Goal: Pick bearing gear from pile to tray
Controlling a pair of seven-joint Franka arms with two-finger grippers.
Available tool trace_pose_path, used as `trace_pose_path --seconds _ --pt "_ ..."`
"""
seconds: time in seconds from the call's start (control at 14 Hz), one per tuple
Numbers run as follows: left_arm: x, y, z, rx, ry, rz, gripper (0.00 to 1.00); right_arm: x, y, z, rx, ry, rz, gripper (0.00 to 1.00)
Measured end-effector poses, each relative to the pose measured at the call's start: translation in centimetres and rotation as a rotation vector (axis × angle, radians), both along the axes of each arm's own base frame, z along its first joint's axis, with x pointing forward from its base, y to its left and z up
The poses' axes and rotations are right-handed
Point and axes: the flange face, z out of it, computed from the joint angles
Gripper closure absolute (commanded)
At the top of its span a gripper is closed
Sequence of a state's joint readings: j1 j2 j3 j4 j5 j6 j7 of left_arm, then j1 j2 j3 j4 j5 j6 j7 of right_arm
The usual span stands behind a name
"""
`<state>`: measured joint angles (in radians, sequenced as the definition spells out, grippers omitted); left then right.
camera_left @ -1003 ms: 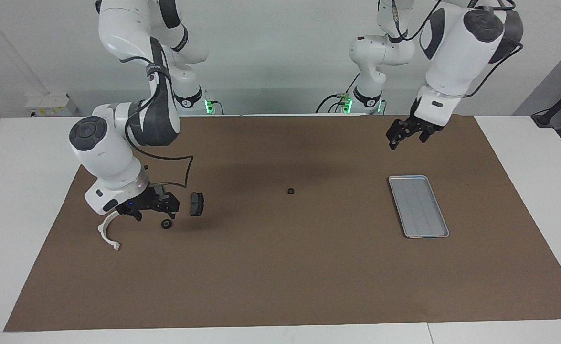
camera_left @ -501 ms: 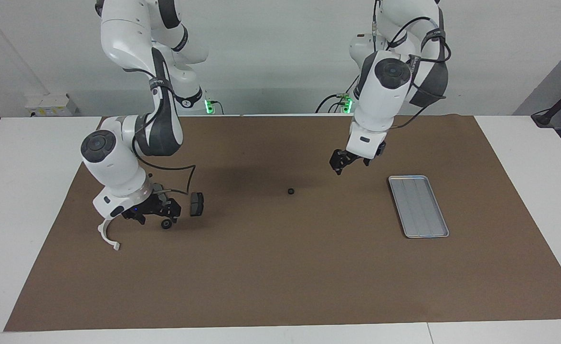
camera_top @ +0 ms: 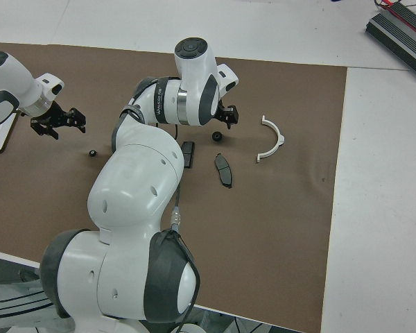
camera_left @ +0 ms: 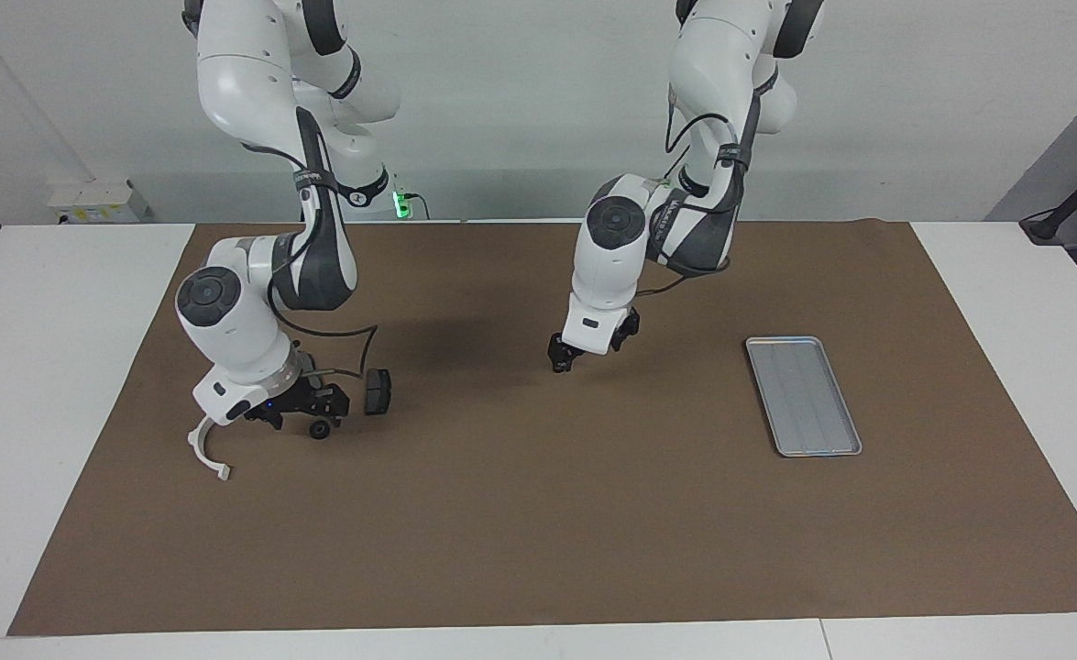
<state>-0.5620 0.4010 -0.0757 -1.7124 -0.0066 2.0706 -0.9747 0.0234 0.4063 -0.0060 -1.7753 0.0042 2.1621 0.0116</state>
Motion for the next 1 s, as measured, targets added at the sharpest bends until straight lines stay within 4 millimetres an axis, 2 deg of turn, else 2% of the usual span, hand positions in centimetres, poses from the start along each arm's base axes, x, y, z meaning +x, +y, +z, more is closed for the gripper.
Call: trace_pose_path --seconds 0.21,0.57,0.72,1.0 --pt "0.2 -0.6 -1.3 -0.017 -0.023 0.028 0.00 -0.4 -0.1 -0.7 -0.016 0.010 0.011 0.01" --pt "-2.5 -3.0 -3.5 -0.013 -0.018 0.033 0.00 -0.8 -0.1 -1.8 -0.019 0.000 0.015 0.01" --pt "-2.6 -3.1 -3.7 -0.014 -0.021 0.033 0.00 -0.9 -0.1 -2.6 -0.019 -0.005 0.016 0.01" --pt "-3.0 -2.4 -5.3 -0.012 -0.022 0.038 0.08 -0.9 0.1 -3.7 -0.018 -0.005 0.018 0.02"
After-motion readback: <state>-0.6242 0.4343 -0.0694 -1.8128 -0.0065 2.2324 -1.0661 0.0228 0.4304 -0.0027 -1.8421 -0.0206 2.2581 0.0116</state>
